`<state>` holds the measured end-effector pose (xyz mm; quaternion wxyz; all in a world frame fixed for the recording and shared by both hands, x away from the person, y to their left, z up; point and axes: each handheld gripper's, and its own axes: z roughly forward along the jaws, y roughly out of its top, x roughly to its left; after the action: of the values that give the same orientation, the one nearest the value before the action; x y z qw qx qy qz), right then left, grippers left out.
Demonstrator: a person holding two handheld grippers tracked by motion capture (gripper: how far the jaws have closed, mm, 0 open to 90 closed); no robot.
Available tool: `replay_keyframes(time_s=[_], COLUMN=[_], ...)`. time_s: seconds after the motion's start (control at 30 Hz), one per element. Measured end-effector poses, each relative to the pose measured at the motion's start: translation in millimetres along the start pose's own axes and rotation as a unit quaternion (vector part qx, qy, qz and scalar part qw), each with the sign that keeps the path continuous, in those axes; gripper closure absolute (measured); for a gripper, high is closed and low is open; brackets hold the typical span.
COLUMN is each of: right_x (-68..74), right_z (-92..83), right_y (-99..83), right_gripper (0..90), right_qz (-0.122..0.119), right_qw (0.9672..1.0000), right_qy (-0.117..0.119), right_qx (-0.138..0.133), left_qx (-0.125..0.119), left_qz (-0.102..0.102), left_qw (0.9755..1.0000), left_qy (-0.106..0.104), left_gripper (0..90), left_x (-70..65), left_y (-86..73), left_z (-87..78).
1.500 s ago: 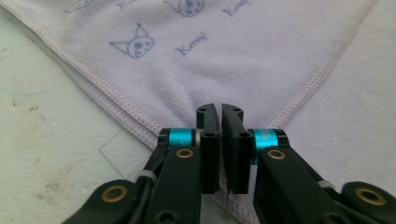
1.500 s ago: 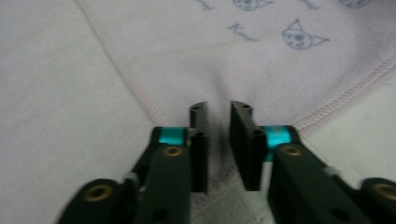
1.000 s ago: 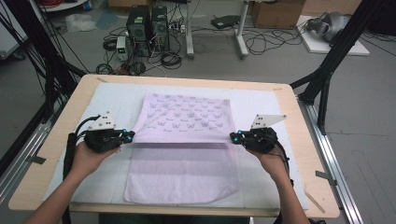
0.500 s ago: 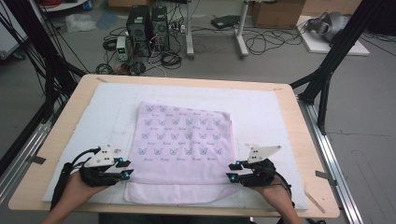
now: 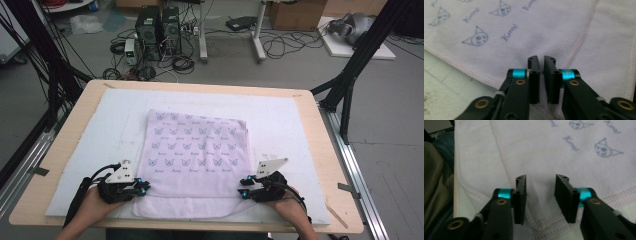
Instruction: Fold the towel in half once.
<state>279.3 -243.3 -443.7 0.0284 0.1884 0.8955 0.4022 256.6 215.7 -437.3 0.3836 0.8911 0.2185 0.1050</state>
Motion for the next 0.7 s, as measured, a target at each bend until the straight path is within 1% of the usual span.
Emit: replay_keyframes(time_s=[0.03,0.07,0.1,0.17,0.2,0.23,0.27,0.3,0.37,0.43,0.47,0.5,0.53,0.57,0.6,0.63,0.7], right_x=[-0.7,-1.5,-2.4,-3.5,-3.9,-4.1,-3.2,-1.3,5.6,15.7,21.0,24.4,25.8,24.3,22.6,21.6,19.0], right_z=[-0.3,-0.5,-0.8,-3.4,-6.6,-11.6,-17.6,-23.9,-33.7,-39.6,-40.5,-39.4,-36.0,-30.1,-25.7,-22.9,-19.2], right_y=[0.2,0.3,0.4,1.2,2.0,3.6,5.8,8.6,13.7,14.1,12.5,9.9,6.7,2.4,-1.3,-4.3,-8.4], right_gripper=[78.8,84.7,87.2,88.1,88.2,88.3,88.3,88.3,88.3,88.3,88.2,87.5,83.8,83.2,81.6,79.4,71.8], right_qz=[0.0,0.004,0.001,0.002,0.007,0.008,0.009,0.007,-0.004,-0.015,-0.019,-0.022,-0.021,-0.018,-0.016,-0.01,0.009], right_qw=[1.0,0.9999,0.9999,0.9998,0.9996,0.9994,0.9988,0.9984,0.9981,0.9973,0.9971,0.9974,0.9983,0.9991,0.999,0.9991,0.999], right_qy=[0.005,0.012,0.013,0.019,0.023,0.022,0.023,0.024,0.028,0.039,0.046,0.048,0.041,0.034,0.039,0.039,0.037], right_qx=[0.001,0.003,0.003,-0.006,-0.016,-0.027,-0.042,-0.052,-0.056,-0.06,-0.058,-0.049,-0.036,-0.017,-0.012,-0.012,-0.023], left_qx=[0.001,-0.003,-0.003,-0.016,-0.026,-0.031,-0.039,-0.045,-0.054,-0.06,-0.055,-0.044,-0.031,-0.021,-0.018,-0.011,-0.003], left_qz=[0.0,-0.004,-0.003,-0.004,-0.004,-0.001,0.0,0.001,0.005,0.005,0.009,0.013,0.017,0.017,0.013,0.018,0.02], left_qw=[1.0,1.0,1.0,0.9999,0.9996,0.9995,0.9992,0.9989,0.9985,0.9981,0.9983,0.9987,0.9991,0.9992,0.9991,0.999,0.9989], left_qy=[-0.001,-0.001,0.0,0.004,0.006,0.01,0.01,0.011,0.008,-0.009,-0.017,-0.021,-0.025,-0.031,-0.035,-0.04,-0.043], left_gripper=[86.5,87.1,87.3,87.6,87.6,87.6,87.6,87.6,87.6,87.6,87.3,86.1,81.9,77.0,73.3,72.0,71.9], left_x=[0.9,1.4,2.0,2.4,1.8,0.9,-0.4,-2.2,-9.0,-17.3,-21.2,-24.0,-25.6,-25.8,-27.2,-27.5,-28.9], left_y=[0.5,0.9,1.9,5.3,7.6,10.2,12.4,14.2,14.4,10.1,7.4,4.9,2.3,0.8,-0.2,-0.6,-1.2], left_z=[-0.6,-1.0,-2.8,-9.0,-13.5,-19.1,-24.6,-29.9,-39.1,-44.9,-44.3,-41.1,-34.7,-29.6,-24.3,-20.4,-14.8])
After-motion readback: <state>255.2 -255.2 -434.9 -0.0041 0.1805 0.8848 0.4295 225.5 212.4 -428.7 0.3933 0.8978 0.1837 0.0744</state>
